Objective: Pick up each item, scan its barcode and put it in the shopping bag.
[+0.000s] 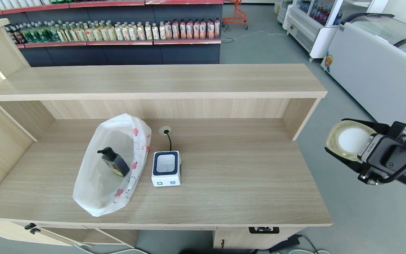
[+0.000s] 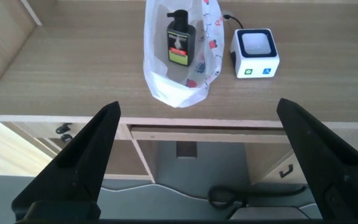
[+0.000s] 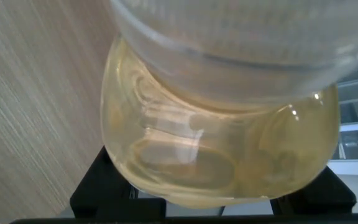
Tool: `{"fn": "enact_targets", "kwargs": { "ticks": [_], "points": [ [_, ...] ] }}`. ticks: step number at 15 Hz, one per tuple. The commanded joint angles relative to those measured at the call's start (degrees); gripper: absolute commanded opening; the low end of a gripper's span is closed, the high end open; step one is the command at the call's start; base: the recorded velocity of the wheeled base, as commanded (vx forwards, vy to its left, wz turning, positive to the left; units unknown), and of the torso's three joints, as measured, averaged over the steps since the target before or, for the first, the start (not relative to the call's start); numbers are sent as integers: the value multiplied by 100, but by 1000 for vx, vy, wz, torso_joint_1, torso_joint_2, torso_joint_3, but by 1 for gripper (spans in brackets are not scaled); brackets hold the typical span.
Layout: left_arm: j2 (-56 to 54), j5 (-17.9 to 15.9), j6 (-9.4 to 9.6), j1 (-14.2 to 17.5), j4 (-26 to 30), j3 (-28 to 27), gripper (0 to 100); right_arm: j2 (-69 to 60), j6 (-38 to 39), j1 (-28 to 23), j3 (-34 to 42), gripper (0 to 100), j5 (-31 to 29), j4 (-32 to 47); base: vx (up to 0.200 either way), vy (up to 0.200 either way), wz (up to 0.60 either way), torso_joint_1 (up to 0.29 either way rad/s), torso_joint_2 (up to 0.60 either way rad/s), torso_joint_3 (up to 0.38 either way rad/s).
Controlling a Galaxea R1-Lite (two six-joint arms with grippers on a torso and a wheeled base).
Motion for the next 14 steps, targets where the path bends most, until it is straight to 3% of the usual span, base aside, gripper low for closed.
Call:
{"fn": "enact_targets", "kwargs": {
  "ticks": [1, 7, 14],
  "points": [
    [-2, 1, -2, 2, -1, 1, 100, 135, 9, 5, -80, 0, -1, 9, 0, 200, 0, 2, -7, -2],
    [-2, 1, -2, 2, -1, 1, 100, 592, 440, 14, -185, 0, 43, -35, 0, 200, 0, 3, 1, 2],
    [6, 1, -11, 2, -1, 1, 100, 2394, 466, 40, -1574, 0, 1001, -580, 0, 200, 0, 4, 2, 2]
  ]
}}
